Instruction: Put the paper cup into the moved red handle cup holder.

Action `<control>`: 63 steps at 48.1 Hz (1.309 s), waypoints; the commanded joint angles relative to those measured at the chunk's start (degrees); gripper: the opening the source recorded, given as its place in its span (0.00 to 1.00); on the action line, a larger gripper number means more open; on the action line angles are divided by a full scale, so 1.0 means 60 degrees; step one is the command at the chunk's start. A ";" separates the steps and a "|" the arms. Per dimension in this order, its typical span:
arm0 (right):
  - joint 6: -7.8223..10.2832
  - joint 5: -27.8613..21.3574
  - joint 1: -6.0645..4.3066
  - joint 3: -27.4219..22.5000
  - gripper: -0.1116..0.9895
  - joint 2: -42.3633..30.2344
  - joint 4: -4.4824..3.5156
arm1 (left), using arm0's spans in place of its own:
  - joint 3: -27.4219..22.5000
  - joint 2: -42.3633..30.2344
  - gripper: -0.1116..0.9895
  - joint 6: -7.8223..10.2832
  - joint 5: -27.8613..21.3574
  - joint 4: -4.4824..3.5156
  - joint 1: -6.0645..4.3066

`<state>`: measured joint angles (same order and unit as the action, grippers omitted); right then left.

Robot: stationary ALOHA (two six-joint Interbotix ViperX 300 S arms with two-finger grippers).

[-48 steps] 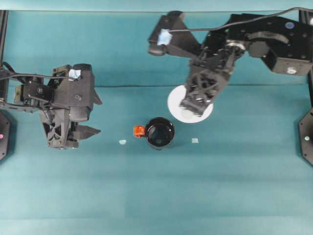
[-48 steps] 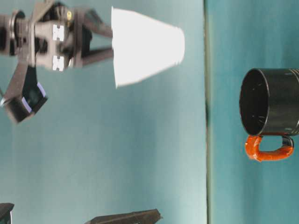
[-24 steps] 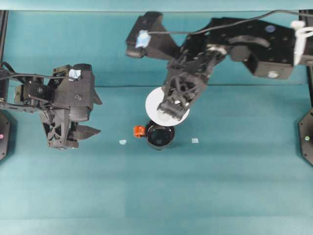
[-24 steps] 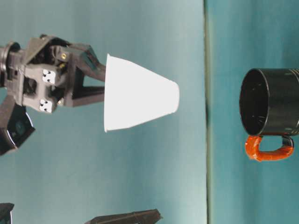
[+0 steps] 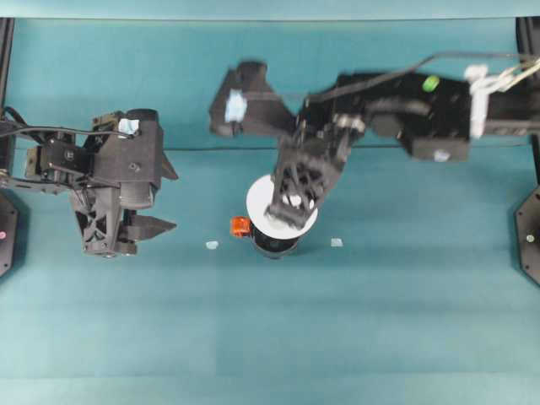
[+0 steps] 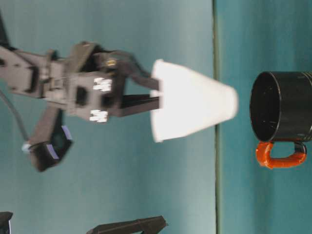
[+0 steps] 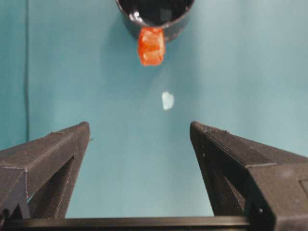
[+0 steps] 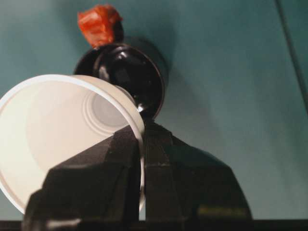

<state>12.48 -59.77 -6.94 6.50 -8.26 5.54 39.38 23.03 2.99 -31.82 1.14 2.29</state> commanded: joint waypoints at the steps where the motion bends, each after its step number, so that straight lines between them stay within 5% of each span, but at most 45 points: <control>1: 0.0044 0.0410 0.0103 0.0249 0.00 0.0073 0.0015 | -0.0176 0.0059 0.94 -0.0029 0.0073 0.0029 0.0015; 21: 0.0146 0.1846 0.0161 0.1025 0.00 -0.0029 0.0015 | -0.0176 0.0059 0.94 -0.0029 0.0073 0.0029 0.0015; 63: 0.0103 0.1113 0.0161 0.0264 0.00 -0.0850 -0.0044 | -0.0161 0.0059 0.94 -0.0029 0.0176 0.0015 0.0015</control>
<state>12.83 -53.09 -6.24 8.88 -14.24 5.36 39.29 23.03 2.90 -31.20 1.14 2.29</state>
